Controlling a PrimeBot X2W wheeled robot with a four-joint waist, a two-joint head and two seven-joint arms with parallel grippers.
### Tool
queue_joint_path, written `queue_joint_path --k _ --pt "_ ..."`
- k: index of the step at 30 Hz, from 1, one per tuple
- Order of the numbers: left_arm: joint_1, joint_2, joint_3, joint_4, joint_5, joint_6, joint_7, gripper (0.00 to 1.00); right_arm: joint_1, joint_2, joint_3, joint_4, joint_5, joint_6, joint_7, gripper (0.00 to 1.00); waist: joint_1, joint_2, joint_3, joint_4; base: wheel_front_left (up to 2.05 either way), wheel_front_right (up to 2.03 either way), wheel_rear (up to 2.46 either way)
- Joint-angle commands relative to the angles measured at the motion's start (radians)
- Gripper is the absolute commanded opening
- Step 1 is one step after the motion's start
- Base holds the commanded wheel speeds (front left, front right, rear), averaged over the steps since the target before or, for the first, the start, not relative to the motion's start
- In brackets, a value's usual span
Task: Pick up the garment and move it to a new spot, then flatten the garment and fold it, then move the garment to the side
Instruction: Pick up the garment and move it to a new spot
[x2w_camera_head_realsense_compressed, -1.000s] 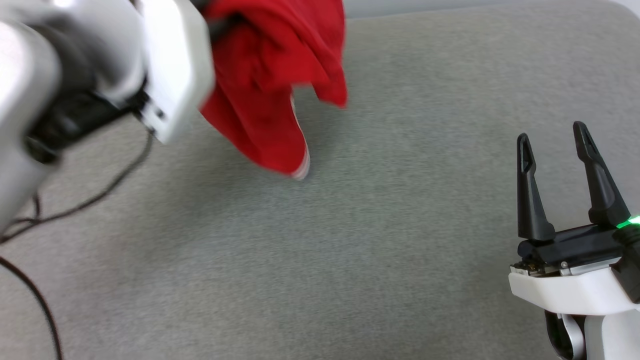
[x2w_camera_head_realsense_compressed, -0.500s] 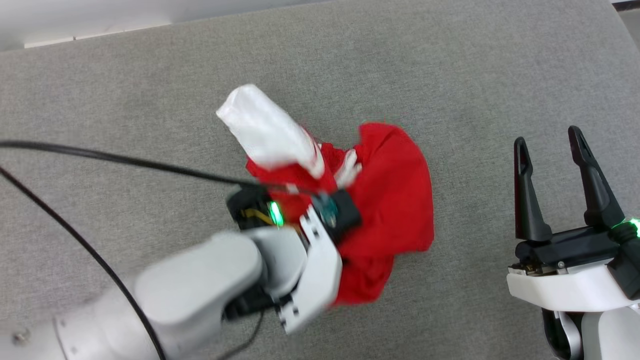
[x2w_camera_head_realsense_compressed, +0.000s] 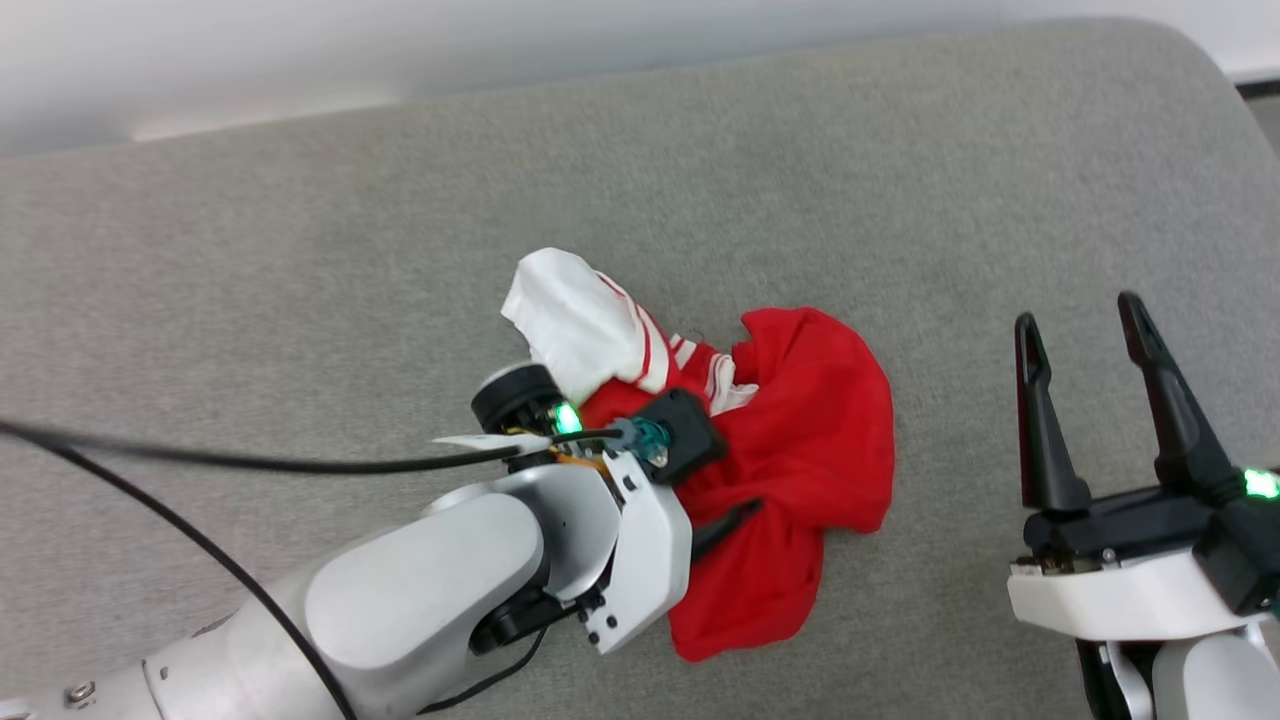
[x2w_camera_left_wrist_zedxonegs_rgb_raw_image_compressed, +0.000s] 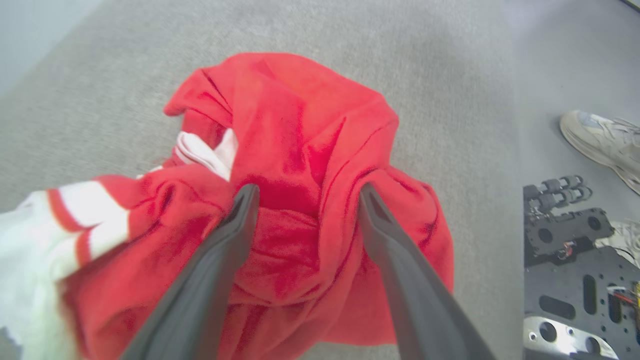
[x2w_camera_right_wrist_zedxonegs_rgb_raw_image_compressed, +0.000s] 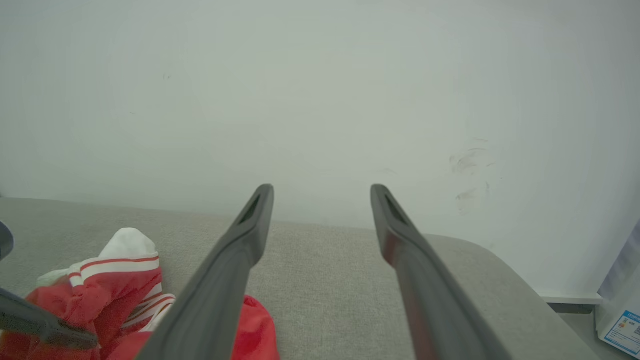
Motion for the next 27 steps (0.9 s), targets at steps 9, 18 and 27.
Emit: queue_joint_path --k 9,18,27 --pt "0.065 0.038 0.127 -0.064 0.069 0.197 -0.241 1.00 0.059 0.003 -0.005 0.014 -0.016 -0.001 -0.002 1.00 0.0000 0.0000 -0.103 0.075 0.00 0.00 0.00" --pt "0.223 0.087 0.293 -0.066 0.140 0.503 -0.488 1.00 0.084 0.003 -0.020 0.027 -0.025 -0.001 -0.002 1.00 0.0000 0.0000 -0.141 0.124 0.00 0.00 0.00" --pt "0.517 0.038 0.594 -0.166 0.268 0.687 -0.506 1.00 0.110 0.002 -0.051 0.062 -0.004 -0.001 -0.002 1.00 0.0000 0.0000 -0.167 0.144 0.00 0.00 0.00"
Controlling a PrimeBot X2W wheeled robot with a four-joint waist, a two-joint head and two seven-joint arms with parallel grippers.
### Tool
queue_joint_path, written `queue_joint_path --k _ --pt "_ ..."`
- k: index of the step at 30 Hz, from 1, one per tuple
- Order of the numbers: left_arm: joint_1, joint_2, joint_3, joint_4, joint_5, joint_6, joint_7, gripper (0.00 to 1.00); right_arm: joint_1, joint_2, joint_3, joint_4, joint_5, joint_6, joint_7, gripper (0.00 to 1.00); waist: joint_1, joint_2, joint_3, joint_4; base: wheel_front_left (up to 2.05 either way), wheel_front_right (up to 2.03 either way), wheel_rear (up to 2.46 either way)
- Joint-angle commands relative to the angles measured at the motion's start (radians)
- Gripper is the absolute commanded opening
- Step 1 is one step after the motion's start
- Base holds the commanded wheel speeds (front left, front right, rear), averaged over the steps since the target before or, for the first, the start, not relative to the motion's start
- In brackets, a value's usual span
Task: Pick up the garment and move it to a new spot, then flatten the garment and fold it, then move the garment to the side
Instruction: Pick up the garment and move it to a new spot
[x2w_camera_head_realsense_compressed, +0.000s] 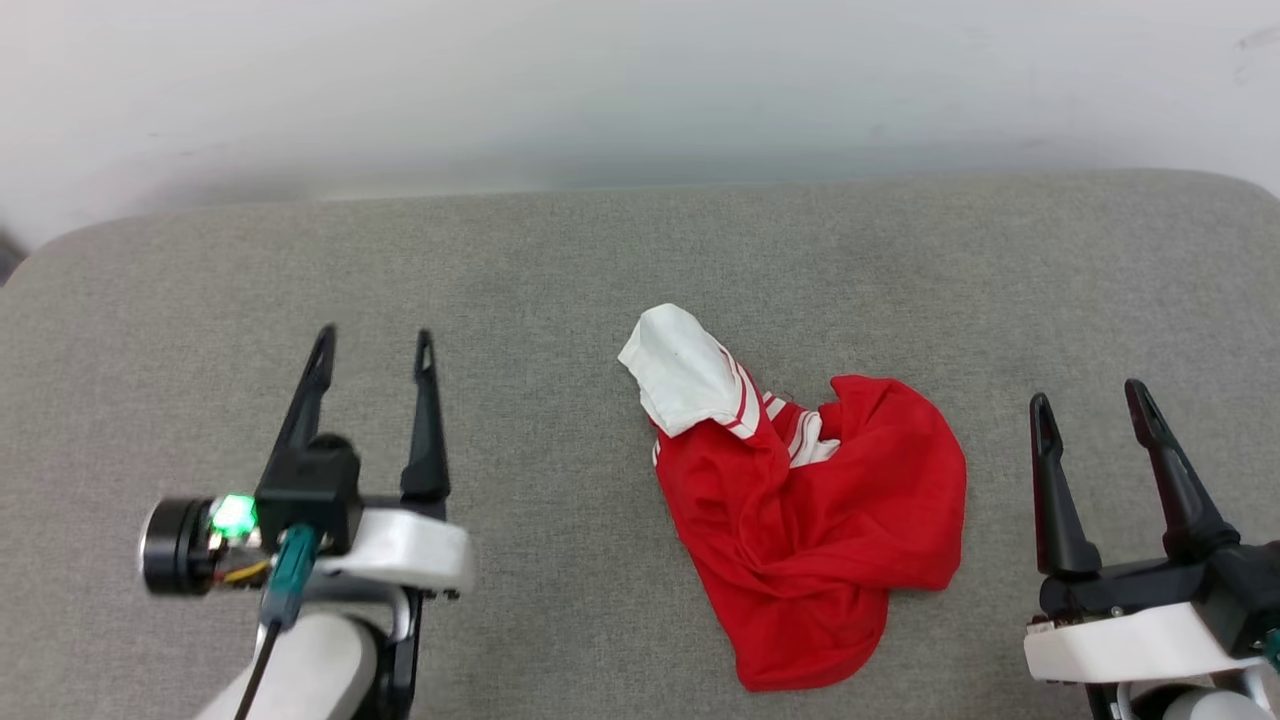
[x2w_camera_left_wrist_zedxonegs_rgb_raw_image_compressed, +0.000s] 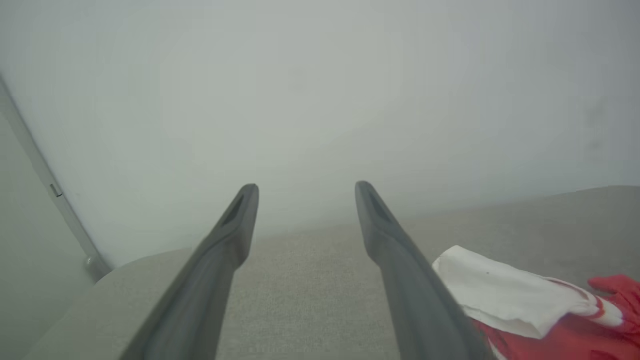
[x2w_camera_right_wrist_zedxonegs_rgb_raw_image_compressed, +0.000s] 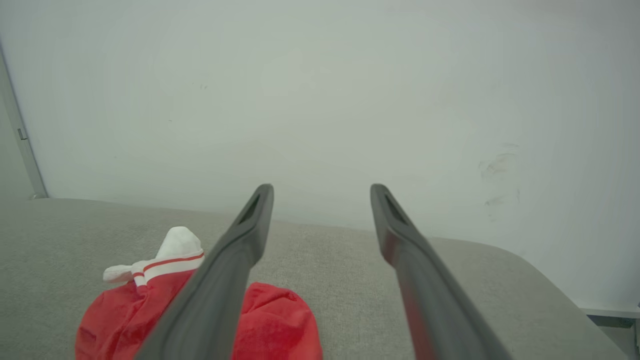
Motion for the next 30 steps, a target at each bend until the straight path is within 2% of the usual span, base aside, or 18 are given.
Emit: queue_joint_path --k 1,4,7,13,21,30 --pt "0.043 -0.013 0.032 -0.017 0.029 0.009 -0.004 1.00 0.015 0.002 -0.001 0.004 0.005 -0.001 -0.002 1.00 0.0000 0.0000 -0.006 0.002 0.00 0.00 0.00" --pt "0.149 -0.051 0.126 -0.050 0.091 0.014 -0.004 1.00 0.029 0.002 -0.003 0.019 0.025 -0.001 -0.002 1.00 0.0000 0.0000 -0.020 0.003 0.00 0.00 0.00" --pt "0.245 -0.088 0.192 -0.064 0.139 -0.001 -0.004 1.00 0.041 0.002 -0.006 0.034 0.045 -0.001 -0.002 1.00 0.0000 0.0000 -0.037 0.004 0.00 0.00 0.00" --pt "0.378 -0.149 0.281 -0.054 0.204 -0.068 -0.004 1.00 0.070 0.002 -0.005 0.066 0.068 -0.001 -0.002 1.00 0.0000 0.0000 -0.073 0.001 0.00 0.00 0.00" --pt "0.482 -0.228 0.358 -0.039 0.269 -0.162 -0.004 1.00 0.119 0.002 -0.006 0.101 0.113 -0.001 -0.002 1.00 0.0000 0.0000 -0.106 0.000 0.00 0.00 0.00" --pt "0.547 -0.299 0.414 -0.026 0.324 -0.224 -0.004 1.00 0.160 0.002 -0.005 0.104 0.121 -0.001 -0.002 1.00 0.0000 0.0000 -0.128 0.002 0.00 0.00 0.00"
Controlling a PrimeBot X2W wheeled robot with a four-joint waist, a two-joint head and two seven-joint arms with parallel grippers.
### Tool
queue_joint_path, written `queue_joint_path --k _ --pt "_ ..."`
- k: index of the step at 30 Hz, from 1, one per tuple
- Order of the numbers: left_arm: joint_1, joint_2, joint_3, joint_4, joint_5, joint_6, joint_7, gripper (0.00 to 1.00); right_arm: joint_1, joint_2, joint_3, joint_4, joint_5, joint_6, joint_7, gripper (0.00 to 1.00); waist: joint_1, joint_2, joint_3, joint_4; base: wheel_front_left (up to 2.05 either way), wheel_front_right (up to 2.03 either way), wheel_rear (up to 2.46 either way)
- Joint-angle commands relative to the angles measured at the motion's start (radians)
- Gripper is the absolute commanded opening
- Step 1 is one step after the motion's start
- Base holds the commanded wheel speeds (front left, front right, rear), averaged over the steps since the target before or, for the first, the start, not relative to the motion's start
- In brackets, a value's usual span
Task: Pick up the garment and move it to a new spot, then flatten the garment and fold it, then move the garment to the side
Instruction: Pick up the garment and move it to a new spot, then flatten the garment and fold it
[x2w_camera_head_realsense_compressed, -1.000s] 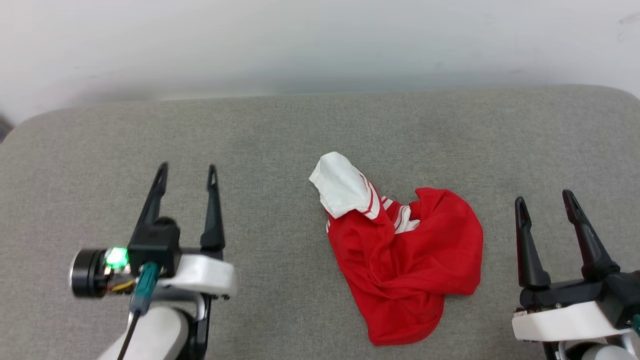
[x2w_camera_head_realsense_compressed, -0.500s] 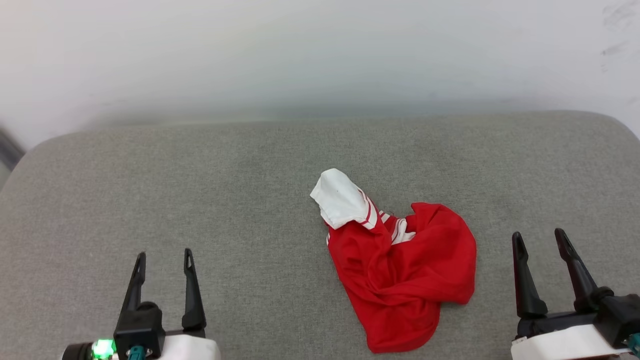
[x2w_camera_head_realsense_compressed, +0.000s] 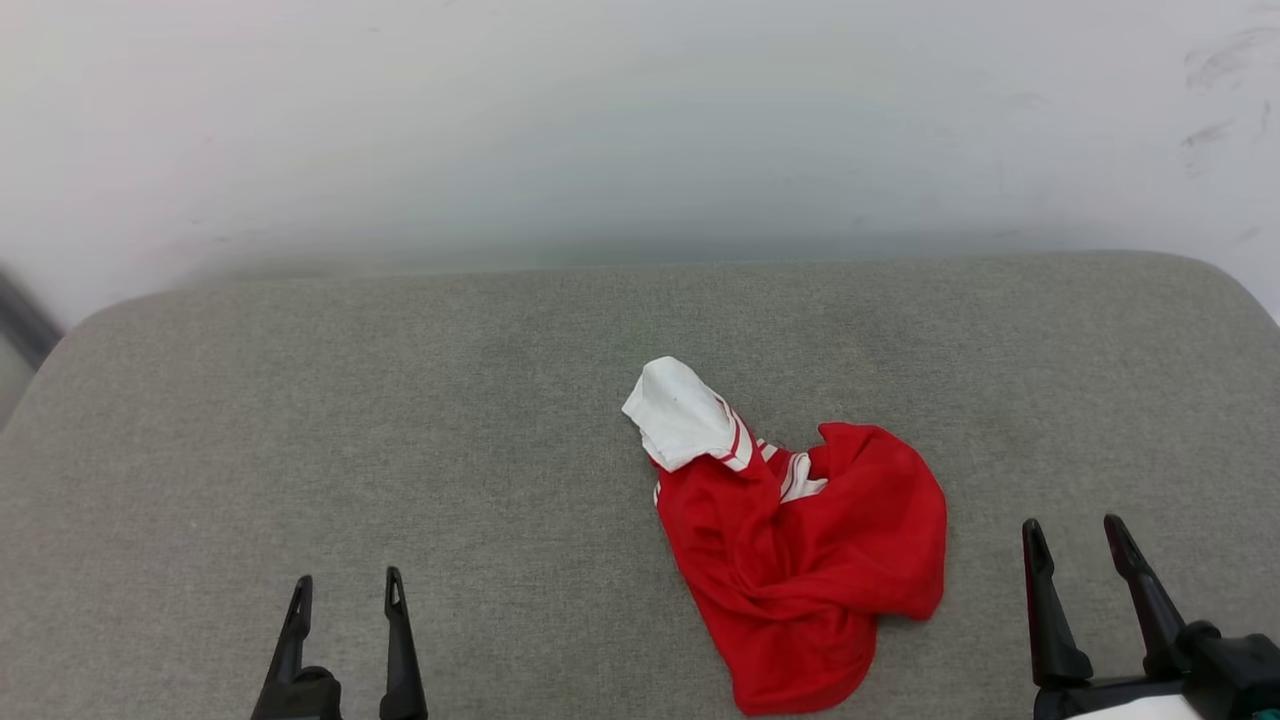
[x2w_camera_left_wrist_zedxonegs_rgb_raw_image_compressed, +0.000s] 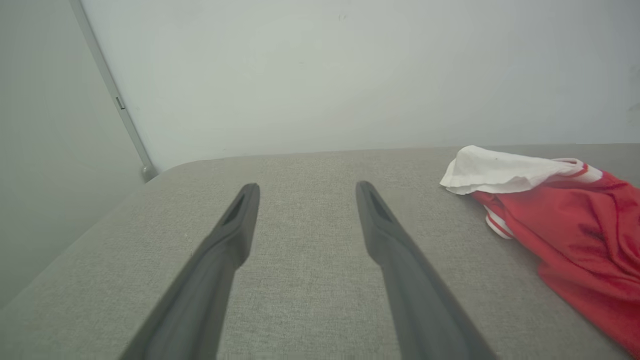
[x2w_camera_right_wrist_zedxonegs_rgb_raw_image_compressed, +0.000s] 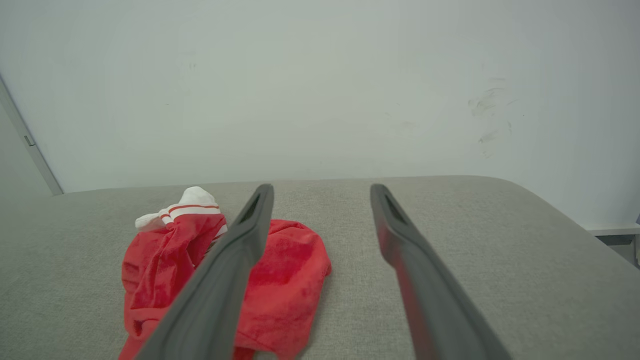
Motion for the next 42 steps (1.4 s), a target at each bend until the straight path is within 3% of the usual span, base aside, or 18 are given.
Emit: queue_joint_path --k 1,12,26,29,30,34,39,42 --pt "0.011 -0.009 0.012 0.003 0.010 -0.012 -0.003 1.00 0.016 0.002 0.002 0.001 0.002 0.000 -0.002 1.00 0.0000 0.0000 -0.003 0.001 0.00 0.00 0.00" --pt "-0.033 -0.061 0.085 0.020 0.043 -0.103 -0.003 1.00 0.011 0.002 0.012 -0.006 -0.004 0.000 -0.002 1.00 0.0000 0.0000 -0.005 0.007 0.00 0.00 0.00" --pt "-0.477 0.048 0.096 0.146 0.050 -0.312 0.018 1.00 -0.065 0.002 0.019 -0.047 -0.028 0.000 -0.002 1.00 0.0000 0.0000 0.105 -0.043 0.00 0.00 0.00" --pt "-0.602 0.073 0.078 0.177 0.046 -0.363 0.070 1.00 -0.091 0.002 0.011 -0.058 -0.025 0.000 -0.002 1.00 0.0000 0.0000 0.153 -0.055 0.00 0.00 0.00" --pt "-0.723 0.093 0.062 0.197 0.040 -0.406 0.120 1.00 -0.123 0.002 0.011 -0.067 -0.027 0.000 -0.002 1.00 0.0000 0.0000 0.207 -0.069 0.00 0.00 0.00" --pt "-0.858 0.113 0.022 0.234 0.018 -0.454 0.232 1.00 -0.159 0.002 0.006 -0.075 -0.021 0.000 -0.002 1.00 0.0000 0.0000 0.269 -0.090 0.00 0.00 0.00" --pt "-1.012 0.140 -0.060 0.299 -0.087 -0.483 0.432 1.00 -0.190 0.002 0.012 -0.081 -0.019 0.000 -0.002 1.00 0.0000 0.0000 0.323 -0.113 0.00 0.00 0.00" --pt "-1.097 0.172 -0.182 0.322 -0.178 -0.486 0.564 1.00 -0.208 0.002 0.012 -0.084 -0.015 0.000 -0.002 1.00 0.0000 0.0000 0.351 -0.126 0.00 0.00 0.00"
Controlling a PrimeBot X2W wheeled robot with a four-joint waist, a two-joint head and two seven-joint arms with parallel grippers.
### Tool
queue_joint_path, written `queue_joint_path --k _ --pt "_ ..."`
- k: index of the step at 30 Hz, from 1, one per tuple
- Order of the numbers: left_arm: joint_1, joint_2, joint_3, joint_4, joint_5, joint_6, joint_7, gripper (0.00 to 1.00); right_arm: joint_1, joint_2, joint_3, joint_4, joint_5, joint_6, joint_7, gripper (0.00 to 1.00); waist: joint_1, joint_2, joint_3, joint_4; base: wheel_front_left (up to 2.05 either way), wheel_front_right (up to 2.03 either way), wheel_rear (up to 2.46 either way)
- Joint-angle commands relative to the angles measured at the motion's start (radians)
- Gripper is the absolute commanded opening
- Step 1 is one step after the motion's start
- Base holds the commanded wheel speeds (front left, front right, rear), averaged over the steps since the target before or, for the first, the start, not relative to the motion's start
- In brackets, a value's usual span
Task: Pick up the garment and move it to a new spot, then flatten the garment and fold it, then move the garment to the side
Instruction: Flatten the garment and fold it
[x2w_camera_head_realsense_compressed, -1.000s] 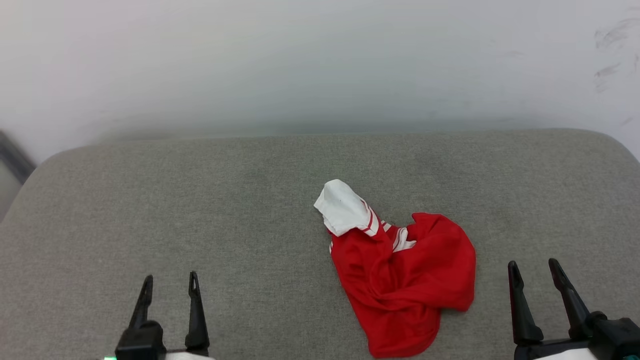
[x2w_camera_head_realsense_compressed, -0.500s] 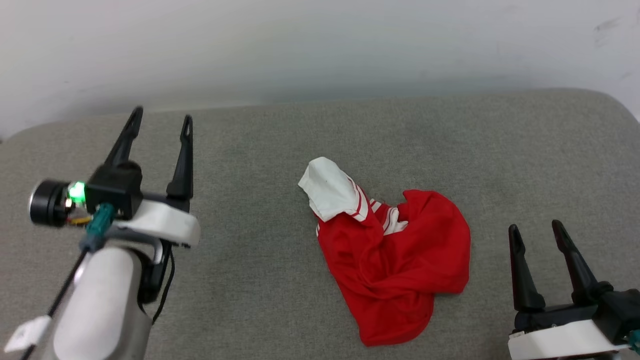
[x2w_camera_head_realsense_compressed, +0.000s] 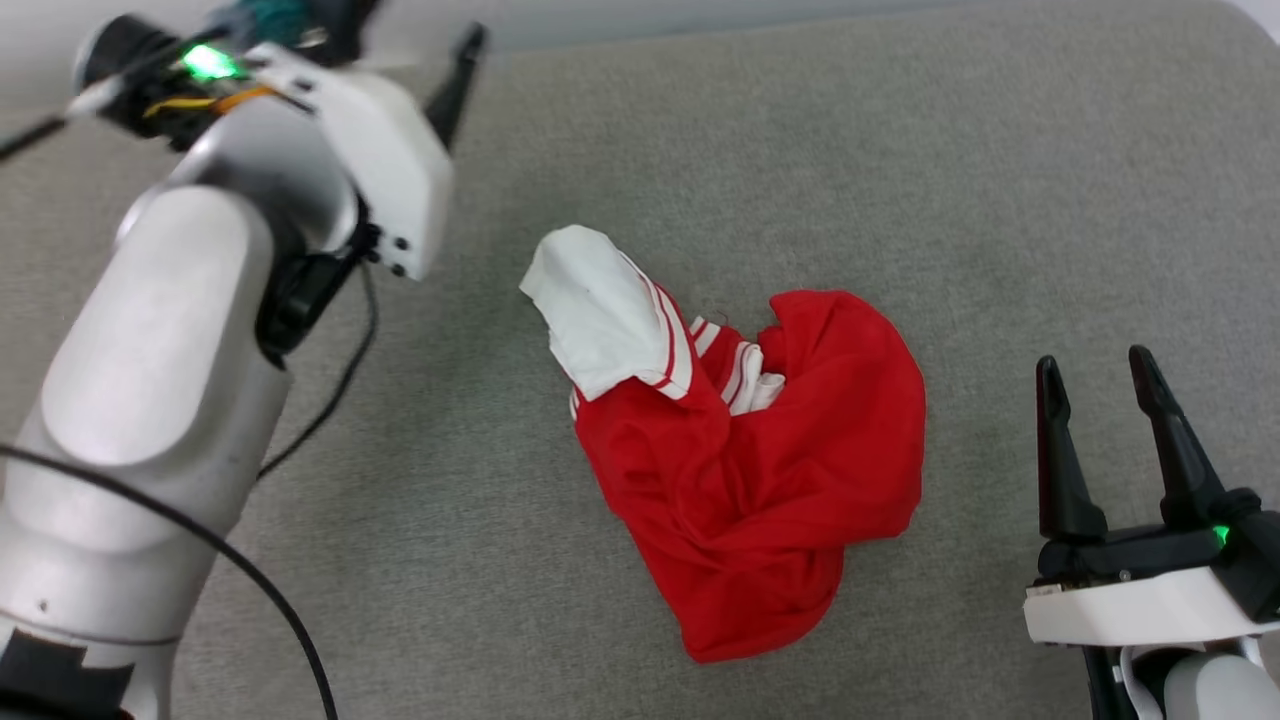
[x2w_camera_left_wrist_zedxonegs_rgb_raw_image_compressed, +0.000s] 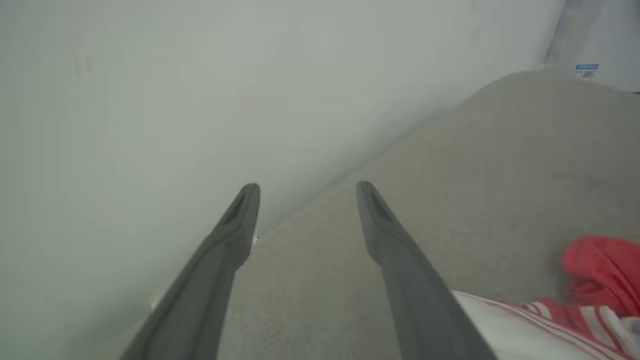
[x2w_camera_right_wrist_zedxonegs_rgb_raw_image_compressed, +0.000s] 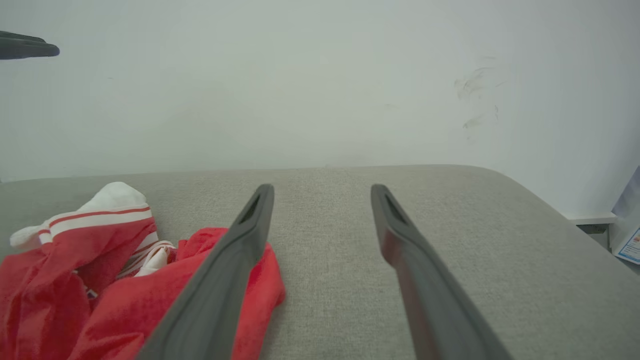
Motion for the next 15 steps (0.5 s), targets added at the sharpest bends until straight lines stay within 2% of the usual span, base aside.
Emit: queue_joint_path --k 1,8,15 --pt "-0.026 0.013 -0.042 0.002 -0.036 -0.002 0.040 1.00 -0.019 0.002 0.001 -0.006 0.007 -0.001 -0.002 1.00 -0.0002 0.0000 0.027 -0.019 0.00 0.00 0.00" --pt "-0.210 0.128 -0.353 -0.029 -0.299 -0.002 0.342 1.00 -0.057 0.002 0.001 -0.013 0.014 -0.001 -0.002 1.00 -0.0002 0.0000 0.095 -0.050 0.00 0.00 0.00" --pt "-0.332 0.173 -0.573 -0.028 -0.483 -0.002 0.540 1.00 -0.092 0.002 0.013 -0.019 0.025 -0.001 -0.002 1.00 -0.0002 0.0000 0.159 -0.087 0.00 0.00 0.00"
